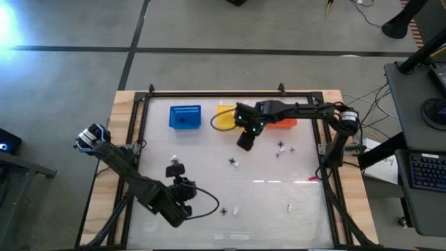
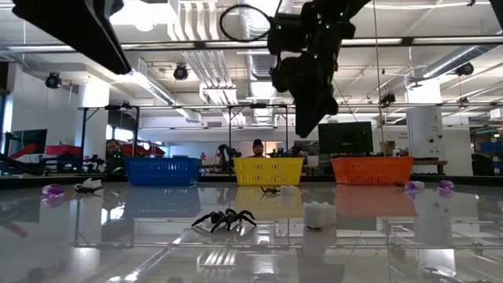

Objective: Sort Halloween decoration
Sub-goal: Put the purple witch hat toy into the orange basket

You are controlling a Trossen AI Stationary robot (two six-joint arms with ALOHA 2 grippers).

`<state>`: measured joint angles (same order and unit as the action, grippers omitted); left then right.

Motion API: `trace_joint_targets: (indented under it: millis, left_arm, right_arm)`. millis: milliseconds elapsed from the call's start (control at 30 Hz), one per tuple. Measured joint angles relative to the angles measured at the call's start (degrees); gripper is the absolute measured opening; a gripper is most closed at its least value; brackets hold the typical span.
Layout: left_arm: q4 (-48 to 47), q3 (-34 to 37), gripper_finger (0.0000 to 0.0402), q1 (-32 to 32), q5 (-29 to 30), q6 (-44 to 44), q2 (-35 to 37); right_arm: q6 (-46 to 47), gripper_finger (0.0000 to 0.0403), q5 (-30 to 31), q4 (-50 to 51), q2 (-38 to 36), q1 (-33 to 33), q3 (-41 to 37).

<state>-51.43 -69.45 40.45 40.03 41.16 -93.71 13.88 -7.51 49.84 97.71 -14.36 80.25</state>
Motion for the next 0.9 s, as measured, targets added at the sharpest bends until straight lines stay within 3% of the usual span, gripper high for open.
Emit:
trace_joint_targets:
  millis: [67,300,467,667,900]
  left_arm:
    - [3.54,1.27,0.0048,0.02,0.66,-0.01,0.0]
    - [14.84,3.6,0.0048,0.07,10.14,-0.12,0.04]
    - [19.14,3.5,0.0048,0.09,17.63,-0.13,0.04]
    - [19.41,3.09,0.0048,-0.04,20.55,3.08,0.04]
    - [19.93,2.09,0.0048,-0.04,20.56,5.01,0.05]
  right_arm:
    - [-0.21,0.0099,0.06,0.09,-0.53,1.97,0.0]
    - [-0.34,0.01,6.53,1.09,-1.35,8.77,-0.39]
    - [-0.39,0.0096,7.3,0.95,-1.68,13.26,-1.59]
    - [-0.38,0.0087,11.96,0.96,-1.68,17.13,-3.6]
    - [-0.99,0.0082,12.0,1.01,-1.68,20.1,-5.31]
